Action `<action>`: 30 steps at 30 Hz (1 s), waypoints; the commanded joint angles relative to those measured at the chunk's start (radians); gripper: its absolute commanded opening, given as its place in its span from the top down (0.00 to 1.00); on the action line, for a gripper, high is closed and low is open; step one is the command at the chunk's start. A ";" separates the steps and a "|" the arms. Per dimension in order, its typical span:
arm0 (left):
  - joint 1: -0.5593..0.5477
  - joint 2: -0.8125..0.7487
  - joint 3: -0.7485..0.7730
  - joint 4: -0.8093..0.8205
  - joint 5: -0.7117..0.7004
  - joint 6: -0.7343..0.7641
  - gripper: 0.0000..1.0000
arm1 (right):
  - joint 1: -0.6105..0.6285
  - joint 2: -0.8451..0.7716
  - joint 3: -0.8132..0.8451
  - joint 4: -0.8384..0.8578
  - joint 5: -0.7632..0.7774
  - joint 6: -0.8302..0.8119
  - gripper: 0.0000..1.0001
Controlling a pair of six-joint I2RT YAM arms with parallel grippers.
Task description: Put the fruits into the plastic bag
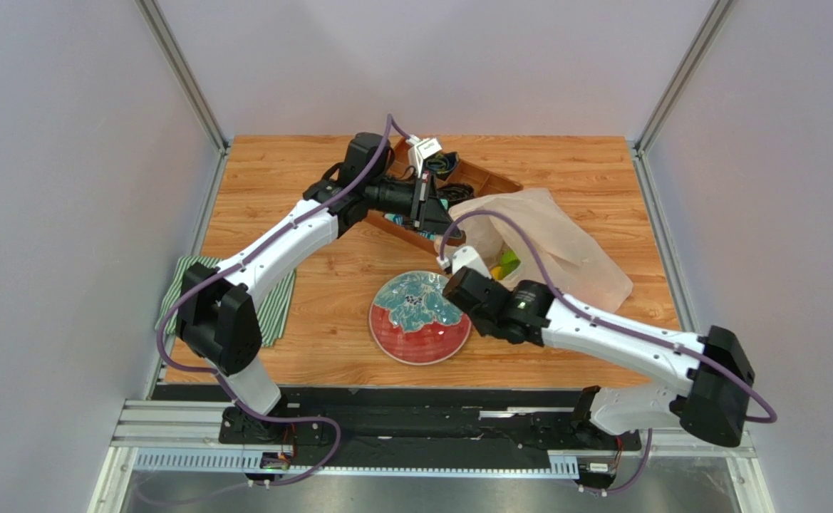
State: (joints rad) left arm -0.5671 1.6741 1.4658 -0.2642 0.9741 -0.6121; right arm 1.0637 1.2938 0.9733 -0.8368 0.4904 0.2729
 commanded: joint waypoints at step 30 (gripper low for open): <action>-0.180 0.342 0.628 -0.201 -0.107 0.092 1.00 | -0.539 -0.516 0.227 0.193 0.399 -0.279 1.00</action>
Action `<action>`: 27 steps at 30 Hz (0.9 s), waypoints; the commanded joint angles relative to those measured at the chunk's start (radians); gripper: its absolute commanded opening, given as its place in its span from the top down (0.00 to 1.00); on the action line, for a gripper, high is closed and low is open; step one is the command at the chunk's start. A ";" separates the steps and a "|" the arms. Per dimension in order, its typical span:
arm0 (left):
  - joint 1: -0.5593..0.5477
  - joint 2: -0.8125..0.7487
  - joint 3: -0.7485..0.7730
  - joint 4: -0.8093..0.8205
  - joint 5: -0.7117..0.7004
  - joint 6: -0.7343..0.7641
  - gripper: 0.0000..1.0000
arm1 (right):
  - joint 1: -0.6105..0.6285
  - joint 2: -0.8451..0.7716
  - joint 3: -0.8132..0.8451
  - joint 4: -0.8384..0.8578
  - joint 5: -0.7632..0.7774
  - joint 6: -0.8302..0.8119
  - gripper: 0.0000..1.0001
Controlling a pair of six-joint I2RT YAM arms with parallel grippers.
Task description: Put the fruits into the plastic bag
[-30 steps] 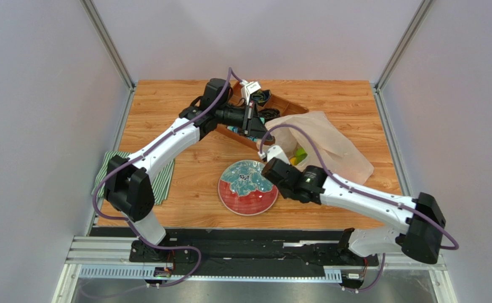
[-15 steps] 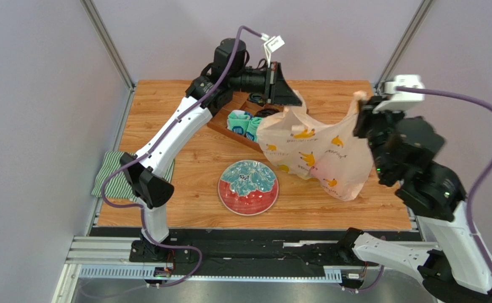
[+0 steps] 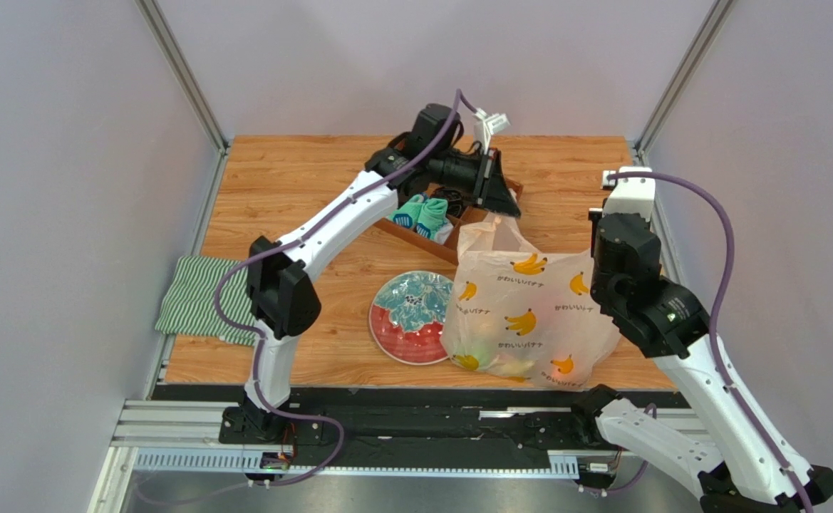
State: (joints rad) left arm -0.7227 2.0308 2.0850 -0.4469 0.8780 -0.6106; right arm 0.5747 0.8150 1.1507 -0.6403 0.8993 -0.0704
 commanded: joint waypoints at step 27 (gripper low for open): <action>-0.037 0.048 0.173 -0.004 -0.103 0.173 0.95 | -0.337 0.125 0.139 0.016 -0.154 0.064 0.98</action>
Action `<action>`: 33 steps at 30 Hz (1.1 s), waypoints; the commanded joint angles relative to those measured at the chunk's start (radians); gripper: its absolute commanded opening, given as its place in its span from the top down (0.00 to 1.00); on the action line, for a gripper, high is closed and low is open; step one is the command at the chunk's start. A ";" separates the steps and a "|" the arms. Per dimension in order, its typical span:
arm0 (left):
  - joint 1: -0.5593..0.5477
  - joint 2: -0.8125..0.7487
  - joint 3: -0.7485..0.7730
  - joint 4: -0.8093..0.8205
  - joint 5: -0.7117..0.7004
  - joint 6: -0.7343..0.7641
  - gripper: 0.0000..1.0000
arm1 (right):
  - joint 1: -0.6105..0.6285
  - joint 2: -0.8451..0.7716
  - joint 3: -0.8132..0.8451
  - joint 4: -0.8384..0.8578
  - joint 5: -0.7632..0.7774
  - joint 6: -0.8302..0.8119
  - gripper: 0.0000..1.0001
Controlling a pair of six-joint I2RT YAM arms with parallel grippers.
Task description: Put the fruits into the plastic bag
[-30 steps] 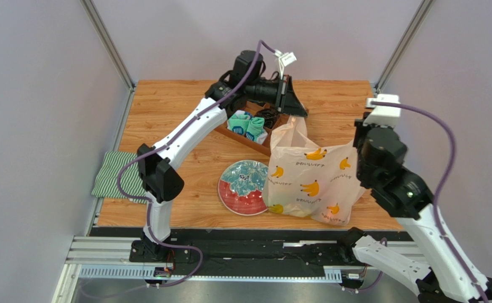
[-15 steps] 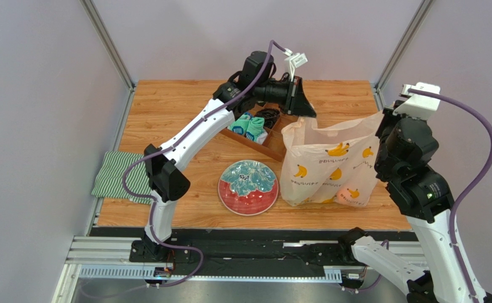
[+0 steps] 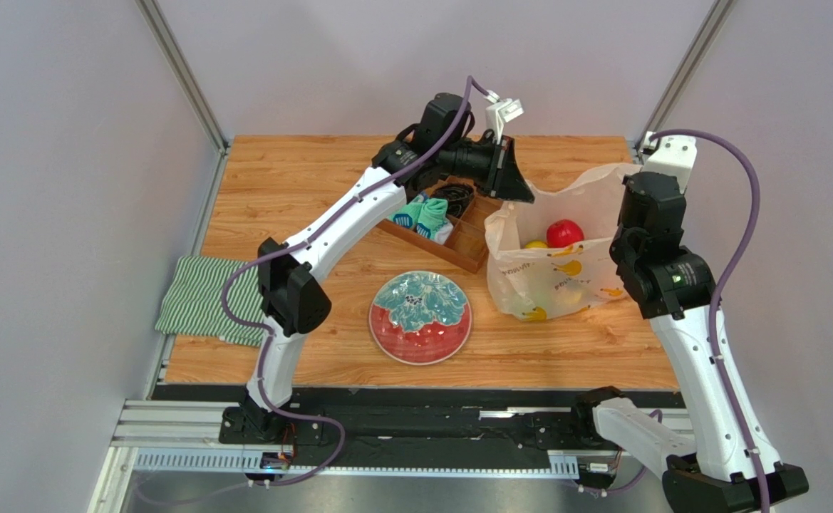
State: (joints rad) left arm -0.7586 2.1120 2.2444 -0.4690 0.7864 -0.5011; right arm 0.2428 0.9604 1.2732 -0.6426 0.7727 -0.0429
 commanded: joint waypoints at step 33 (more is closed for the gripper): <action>0.197 -0.754 -0.856 0.431 -0.481 0.061 0.04 | -0.007 -0.213 -0.055 0.052 -0.604 0.081 0.11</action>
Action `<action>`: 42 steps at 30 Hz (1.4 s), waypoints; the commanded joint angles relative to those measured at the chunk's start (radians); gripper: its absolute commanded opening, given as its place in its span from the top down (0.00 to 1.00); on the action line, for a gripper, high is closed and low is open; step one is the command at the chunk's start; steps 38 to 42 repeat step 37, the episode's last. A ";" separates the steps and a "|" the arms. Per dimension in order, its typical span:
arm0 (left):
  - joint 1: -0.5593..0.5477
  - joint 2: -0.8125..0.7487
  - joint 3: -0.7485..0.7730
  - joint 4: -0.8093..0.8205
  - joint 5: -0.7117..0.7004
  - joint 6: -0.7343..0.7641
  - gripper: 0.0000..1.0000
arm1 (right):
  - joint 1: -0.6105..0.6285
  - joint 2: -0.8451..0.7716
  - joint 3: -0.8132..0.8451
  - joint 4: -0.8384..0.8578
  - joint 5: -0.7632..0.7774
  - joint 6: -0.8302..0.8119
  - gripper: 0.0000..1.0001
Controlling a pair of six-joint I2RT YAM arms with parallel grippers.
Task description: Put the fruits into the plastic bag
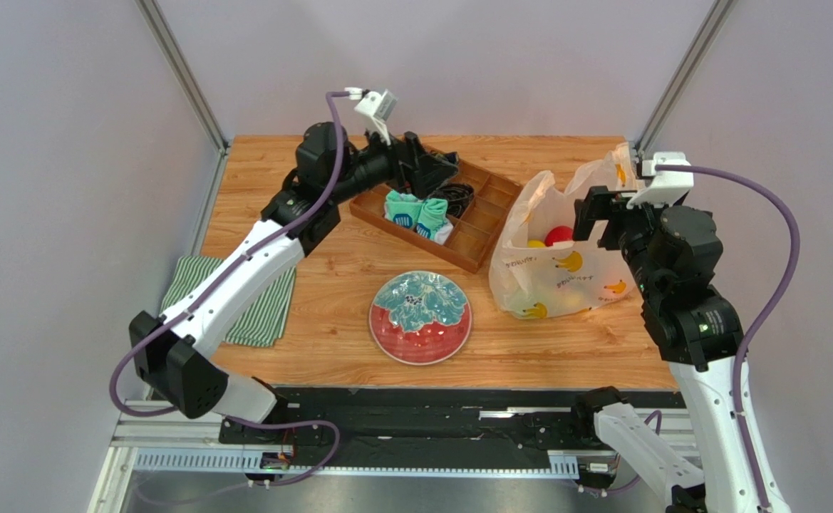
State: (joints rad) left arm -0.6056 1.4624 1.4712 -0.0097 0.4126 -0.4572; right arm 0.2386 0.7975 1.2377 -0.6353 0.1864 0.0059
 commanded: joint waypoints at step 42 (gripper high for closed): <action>0.339 -0.886 -0.529 -0.496 -0.345 0.242 0.01 | -0.002 -0.394 -0.334 0.097 0.117 0.163 0.12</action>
